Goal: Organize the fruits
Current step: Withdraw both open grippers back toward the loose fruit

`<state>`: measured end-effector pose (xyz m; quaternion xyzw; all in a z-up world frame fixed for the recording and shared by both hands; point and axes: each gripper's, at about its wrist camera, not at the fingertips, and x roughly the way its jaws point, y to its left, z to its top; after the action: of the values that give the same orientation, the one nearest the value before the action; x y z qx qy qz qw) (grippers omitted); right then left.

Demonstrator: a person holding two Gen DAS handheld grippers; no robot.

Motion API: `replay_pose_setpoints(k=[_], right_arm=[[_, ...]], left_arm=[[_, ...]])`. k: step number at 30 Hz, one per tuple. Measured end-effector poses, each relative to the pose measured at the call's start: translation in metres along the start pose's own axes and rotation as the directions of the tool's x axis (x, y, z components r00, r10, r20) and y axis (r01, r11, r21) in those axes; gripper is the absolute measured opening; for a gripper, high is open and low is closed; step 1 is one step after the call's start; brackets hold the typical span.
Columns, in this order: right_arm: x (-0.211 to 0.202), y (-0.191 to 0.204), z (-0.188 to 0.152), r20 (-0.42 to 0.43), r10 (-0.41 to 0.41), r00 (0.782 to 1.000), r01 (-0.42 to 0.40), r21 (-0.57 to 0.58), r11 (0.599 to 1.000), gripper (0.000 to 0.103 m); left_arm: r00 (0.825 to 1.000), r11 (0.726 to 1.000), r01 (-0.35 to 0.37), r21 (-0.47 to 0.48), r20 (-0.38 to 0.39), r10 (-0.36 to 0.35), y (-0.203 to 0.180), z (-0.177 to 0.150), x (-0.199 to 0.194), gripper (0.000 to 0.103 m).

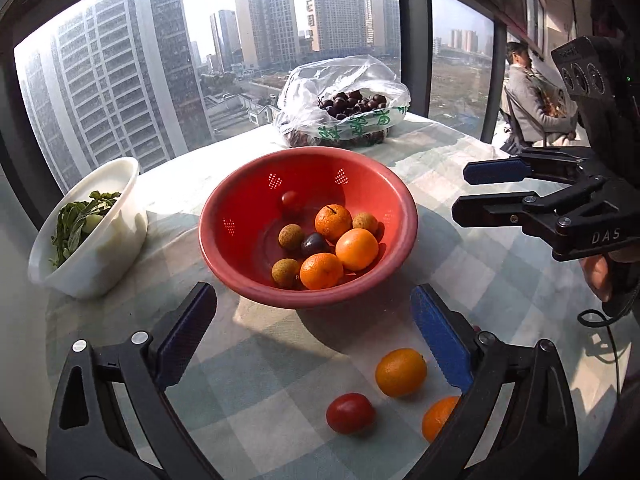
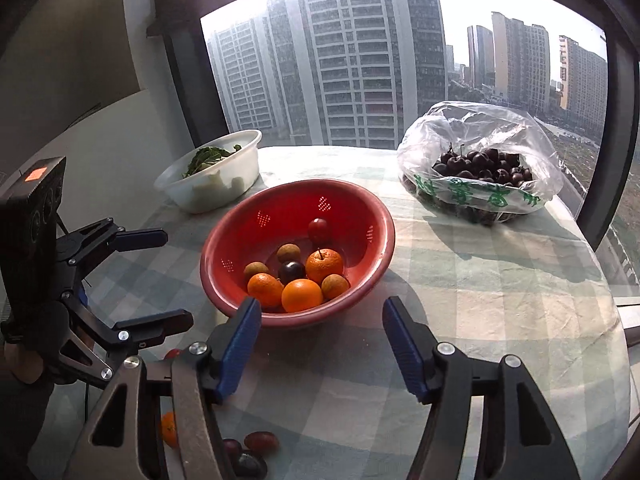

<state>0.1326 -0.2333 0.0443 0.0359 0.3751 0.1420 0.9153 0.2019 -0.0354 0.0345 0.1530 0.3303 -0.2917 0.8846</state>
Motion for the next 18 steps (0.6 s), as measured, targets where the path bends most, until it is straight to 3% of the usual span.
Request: replay_pose_setpoints(k=[8,18], right_arm=[[-0.021,0.006,-0.080,-0.066,0.018,0.998,-0.011,0.105,0.994,0.071],[-0.035,0.009,-0.110,-0.086,0.030,0.996,-0.018,0.137,0.990,0.071]], left_arm=[[0.998,0.999,0.047,0.010,-0.047,-0.046,-0.058,-0.065,-0.033,0.103],[0.990,0.998,0.054,-0.022,-0.131,-0.056,-0.077,-0.086,-0.012,0.103]])
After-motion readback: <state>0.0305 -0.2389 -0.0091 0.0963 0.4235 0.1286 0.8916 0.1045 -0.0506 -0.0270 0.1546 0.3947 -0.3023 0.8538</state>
